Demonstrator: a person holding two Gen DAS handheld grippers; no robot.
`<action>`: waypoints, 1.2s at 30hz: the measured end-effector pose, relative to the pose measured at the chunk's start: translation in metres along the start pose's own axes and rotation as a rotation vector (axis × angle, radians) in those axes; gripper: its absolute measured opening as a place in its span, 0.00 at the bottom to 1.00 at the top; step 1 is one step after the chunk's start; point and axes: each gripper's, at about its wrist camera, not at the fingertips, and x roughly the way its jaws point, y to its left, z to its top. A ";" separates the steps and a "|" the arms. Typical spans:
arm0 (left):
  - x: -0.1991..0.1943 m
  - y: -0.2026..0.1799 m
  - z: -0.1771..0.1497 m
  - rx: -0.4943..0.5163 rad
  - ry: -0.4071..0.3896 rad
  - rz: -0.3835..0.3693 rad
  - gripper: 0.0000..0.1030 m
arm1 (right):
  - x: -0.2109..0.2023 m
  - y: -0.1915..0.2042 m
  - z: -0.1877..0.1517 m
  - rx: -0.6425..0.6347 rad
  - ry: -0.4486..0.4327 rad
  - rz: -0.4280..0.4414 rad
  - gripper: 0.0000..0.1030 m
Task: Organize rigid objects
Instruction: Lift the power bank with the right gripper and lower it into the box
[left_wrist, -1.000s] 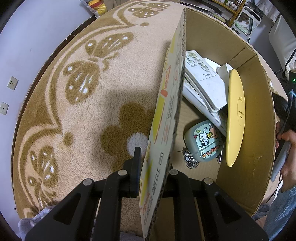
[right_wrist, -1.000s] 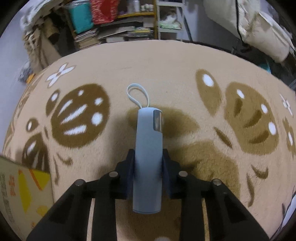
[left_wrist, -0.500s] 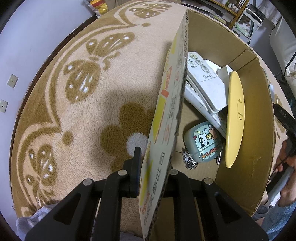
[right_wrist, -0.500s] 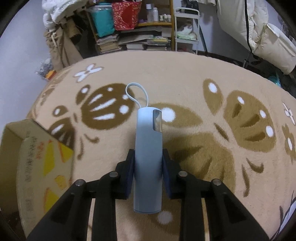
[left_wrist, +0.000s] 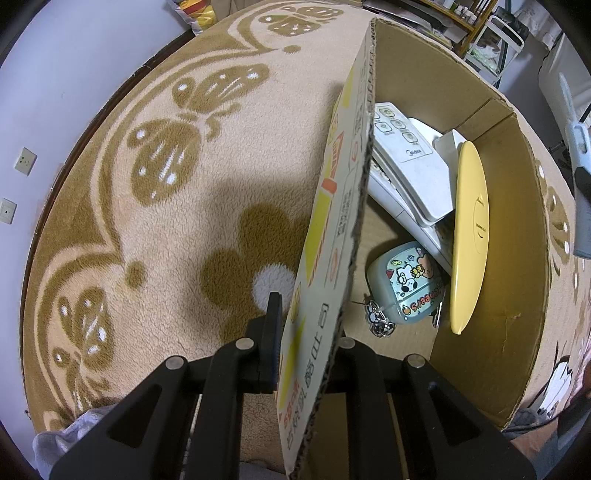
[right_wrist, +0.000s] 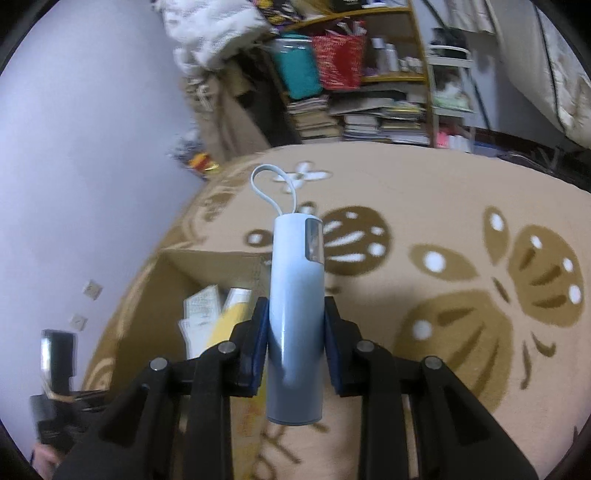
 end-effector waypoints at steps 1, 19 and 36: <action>0.000 0.000 0.000 0.001 0.000 0.000 0.13 | 0.000 0.008 0.000 -0.016 0.002 0.020 0.29; 0.000 0.002 0.001 -0.007 0.003 -0.014 0.13 | 0.048 0.058 -0.017 -0.142 0.101 0.094 0.29; 0.000 0.002 0.000 -0.006 0.001 -0.016 0.13 | 0.069 0.064 -0.016 -0.168 0.093 -0.015 0.28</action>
